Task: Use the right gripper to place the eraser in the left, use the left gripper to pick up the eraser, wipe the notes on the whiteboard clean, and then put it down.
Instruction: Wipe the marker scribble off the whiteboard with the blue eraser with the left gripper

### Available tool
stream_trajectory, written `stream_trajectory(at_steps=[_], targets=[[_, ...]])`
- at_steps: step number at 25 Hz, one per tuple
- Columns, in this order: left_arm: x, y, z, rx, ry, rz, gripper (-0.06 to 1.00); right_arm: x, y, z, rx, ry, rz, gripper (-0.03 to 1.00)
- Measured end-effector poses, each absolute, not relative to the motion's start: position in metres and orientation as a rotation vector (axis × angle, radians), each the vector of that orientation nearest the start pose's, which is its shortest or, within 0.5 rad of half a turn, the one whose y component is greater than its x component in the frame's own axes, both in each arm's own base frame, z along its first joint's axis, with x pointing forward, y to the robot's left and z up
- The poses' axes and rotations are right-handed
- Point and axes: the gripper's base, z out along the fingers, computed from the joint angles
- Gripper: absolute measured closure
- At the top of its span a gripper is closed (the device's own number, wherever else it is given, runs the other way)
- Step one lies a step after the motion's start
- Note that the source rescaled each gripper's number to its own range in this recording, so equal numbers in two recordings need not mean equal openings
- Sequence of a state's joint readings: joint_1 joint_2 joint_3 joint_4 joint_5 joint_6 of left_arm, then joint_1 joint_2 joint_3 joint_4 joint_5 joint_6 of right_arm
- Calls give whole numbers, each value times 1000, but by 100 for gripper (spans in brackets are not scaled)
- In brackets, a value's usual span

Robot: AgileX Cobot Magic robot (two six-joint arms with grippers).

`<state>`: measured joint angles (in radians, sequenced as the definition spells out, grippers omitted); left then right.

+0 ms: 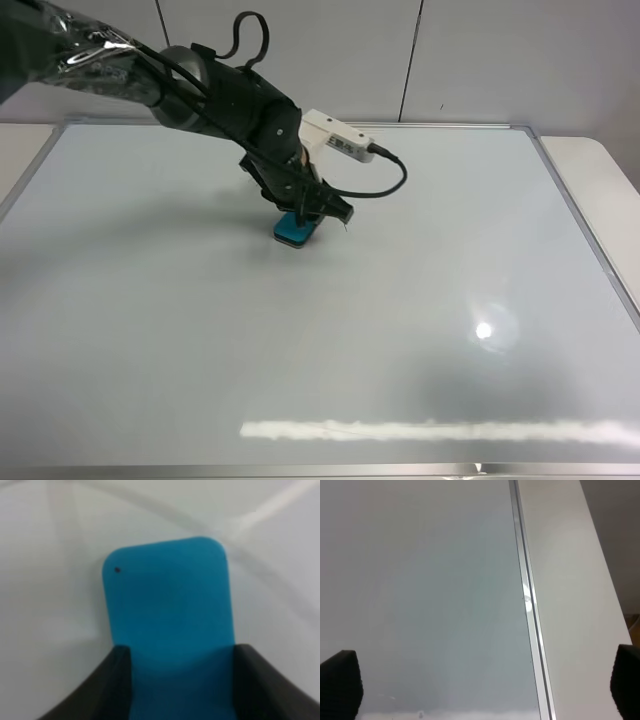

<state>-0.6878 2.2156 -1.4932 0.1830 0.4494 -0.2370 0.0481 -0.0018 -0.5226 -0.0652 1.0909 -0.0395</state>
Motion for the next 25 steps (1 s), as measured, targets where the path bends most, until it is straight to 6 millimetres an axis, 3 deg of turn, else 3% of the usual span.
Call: stream_trajectory(at_steps=[5, 10, 18, 25], targets=[[326, -335, 118, 900, 2514, -213, 94, -9, -6, 281, -85, 2047, -73, -3], [326, -335, 116, 902, 2529, -201, 94, -9, -6, 281, -85, 2047, -73, -3], [380, -282, 112, 789, 2538, -119, 94, -9, -6, 281, -85, 2047, -73, -3], [437, -207, 111, 622, 2498, -58, 94, -9, -6, 281, -85, 2047, -73, -3]])
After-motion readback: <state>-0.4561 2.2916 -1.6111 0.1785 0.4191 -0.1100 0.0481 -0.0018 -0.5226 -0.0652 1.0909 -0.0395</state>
